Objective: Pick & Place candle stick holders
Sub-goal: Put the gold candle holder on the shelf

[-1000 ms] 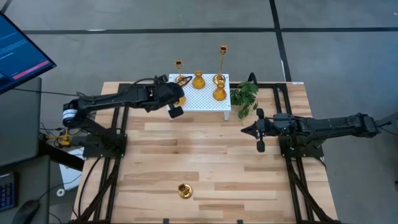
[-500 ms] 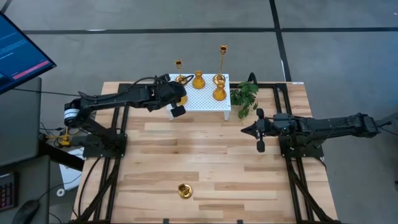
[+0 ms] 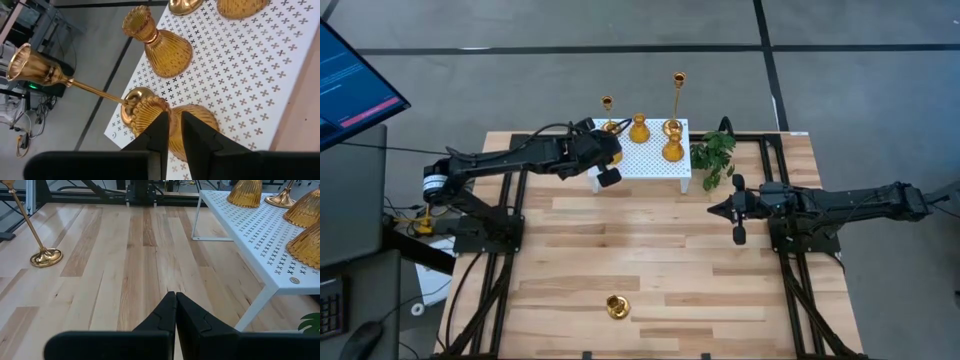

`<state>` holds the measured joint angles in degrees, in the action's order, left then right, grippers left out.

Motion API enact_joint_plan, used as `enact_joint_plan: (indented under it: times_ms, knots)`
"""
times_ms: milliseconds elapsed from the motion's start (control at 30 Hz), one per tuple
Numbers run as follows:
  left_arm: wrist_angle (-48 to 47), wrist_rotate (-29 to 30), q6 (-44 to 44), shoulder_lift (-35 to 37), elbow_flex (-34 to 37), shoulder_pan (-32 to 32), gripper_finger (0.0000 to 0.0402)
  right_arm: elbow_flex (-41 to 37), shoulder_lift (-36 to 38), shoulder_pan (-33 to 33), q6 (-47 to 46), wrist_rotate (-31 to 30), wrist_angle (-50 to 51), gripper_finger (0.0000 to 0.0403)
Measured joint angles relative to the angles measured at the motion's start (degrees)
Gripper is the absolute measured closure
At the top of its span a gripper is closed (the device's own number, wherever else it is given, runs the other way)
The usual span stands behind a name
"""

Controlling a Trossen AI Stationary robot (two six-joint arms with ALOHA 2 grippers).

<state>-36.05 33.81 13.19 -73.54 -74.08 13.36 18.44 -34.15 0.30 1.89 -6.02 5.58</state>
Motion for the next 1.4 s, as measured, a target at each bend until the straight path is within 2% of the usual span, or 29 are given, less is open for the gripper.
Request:
enact_joint_plan:
  times_ms: [233,533,767,867,1000,1167,1267,1400]
  knots:
    - [0.1,0.04,0.0,1.35,-0.02,-3.64,0.0351,-0.01,0.0,0.01,0.0,0.0,0.02,0.0403]
    - [0.11,0.04,-1.73,7.88,-0.02,-11.64,0.0352,-0.01,0.0,0.01,0.0,0.0,0.0,0.0403]
    - [-1.45,0.06,-2.77,12.72,1.47,-19.49,0.0393,-0.01,-0.01,0.02,0.0,0.0,-0.07,0.0403]
    - [-1.11,0.38,-3.65,15.26,5.46,-22.52,0.0397,-0.01,-0.01,0.01,0.0,0.0,-0.09,0.0403]
    - [2.24,5.18,-7.96,19.05,13.23,-24.7,0.0398,-0.01,0.0,0.0,0.0,0.02,-0.36,0.0403]
    - [18.72,9.54,-8.96,22.77,27.01,-25.55,0.0398,0.0,0.0,0.01,0.0,0.01,-1.8,0.0403]
    - [29.49,11.33,-6.49,23.95,34.15,-25.59,0.0398,0.01,0.0,0.01,-0.42,0.01,-1.95,0.0403]
    - [37.83,11.44,-6.03,24.92,39.53,-25.57,0.0397,-0.01,0.0,0.0,-1.85,0.0,-3.57,0.0403]
